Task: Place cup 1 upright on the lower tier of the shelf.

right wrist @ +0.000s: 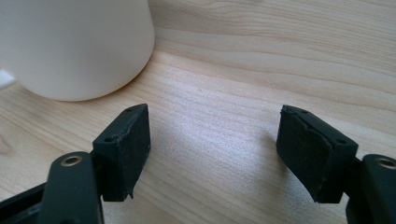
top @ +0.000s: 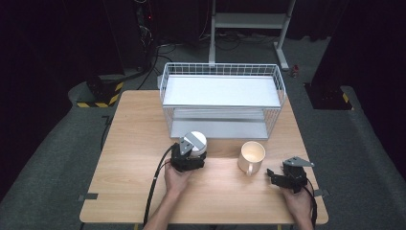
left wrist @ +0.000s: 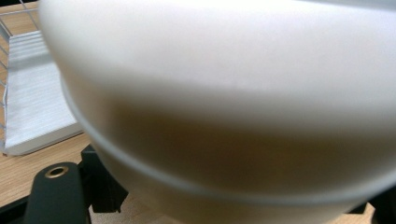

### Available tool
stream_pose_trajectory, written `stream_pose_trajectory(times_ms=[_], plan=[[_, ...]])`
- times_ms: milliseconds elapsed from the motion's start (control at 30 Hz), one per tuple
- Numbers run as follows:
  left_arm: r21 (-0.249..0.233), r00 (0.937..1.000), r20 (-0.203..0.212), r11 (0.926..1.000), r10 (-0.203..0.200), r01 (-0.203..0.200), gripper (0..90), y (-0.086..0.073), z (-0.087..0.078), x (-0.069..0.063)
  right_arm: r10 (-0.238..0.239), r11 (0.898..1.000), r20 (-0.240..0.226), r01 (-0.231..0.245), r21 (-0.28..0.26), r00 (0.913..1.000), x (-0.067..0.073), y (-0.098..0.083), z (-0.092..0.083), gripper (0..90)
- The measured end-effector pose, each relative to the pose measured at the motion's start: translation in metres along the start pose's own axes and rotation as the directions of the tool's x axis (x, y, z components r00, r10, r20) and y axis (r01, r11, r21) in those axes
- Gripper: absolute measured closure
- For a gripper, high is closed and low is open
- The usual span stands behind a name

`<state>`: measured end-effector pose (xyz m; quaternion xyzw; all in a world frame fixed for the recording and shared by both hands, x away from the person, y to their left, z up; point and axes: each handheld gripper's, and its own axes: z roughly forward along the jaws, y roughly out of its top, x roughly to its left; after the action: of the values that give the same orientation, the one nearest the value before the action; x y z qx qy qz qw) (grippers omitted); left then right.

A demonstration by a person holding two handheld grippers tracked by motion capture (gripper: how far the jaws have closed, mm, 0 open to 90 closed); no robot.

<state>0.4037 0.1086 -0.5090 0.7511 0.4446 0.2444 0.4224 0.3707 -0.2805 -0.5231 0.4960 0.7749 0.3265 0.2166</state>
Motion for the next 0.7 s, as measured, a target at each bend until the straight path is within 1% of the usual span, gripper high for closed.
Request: stream_pose_trajectory(times_ms=[133,267,400,467,500,700], plan=[[0.009,1.0,0.009,1.0,0.001,-0.001,18.9,0.0001,-0.0017,0.0011,0.0,1.0,0.0,0.0,0.0,1.0,0.0,0.0,0.0,26.2],[0.017,0.9998,0.019,0.9998,-0.009,0.009,18.9,0.0003,-0.0035,0.0026,-0.001,1.0,0.001,0.001,0.0,1.0,0.0,0.0,0.0001,26.2],[0.027,0.9996,0.028,0.9996,-0.002,0.001,18.9,0.0006,-0.0054,0.005,0.0,1.0,0.0,0.0,0.0,1.0,0.0,0.0,0.0,26.2],[0.028,0.9995,0.031,0.9996,-0.006,0.005,18.9,0.0005,-0.0057,0.0052,0.0,1.0,0.0,0.0,0.0,1.0,0.0,0.0,0.0,26.2],[0.034,0.999,0.041,0.9993,-0.015,0.013,18.9,0.0005,-0.0071,0.0067,-0.001,1.0,0.001,0.001,0.0,1.0,-0.0001,0.0,0.0001,26.2],[0.043,0.9989,0.046,0.9991,-0.003,0.001,19.0,0.0009,-0.0088,0.0081,-0.001,1.0,0.001,0.001,0.0,1.0,-0.0001,0.0,0.0001,26.2]])
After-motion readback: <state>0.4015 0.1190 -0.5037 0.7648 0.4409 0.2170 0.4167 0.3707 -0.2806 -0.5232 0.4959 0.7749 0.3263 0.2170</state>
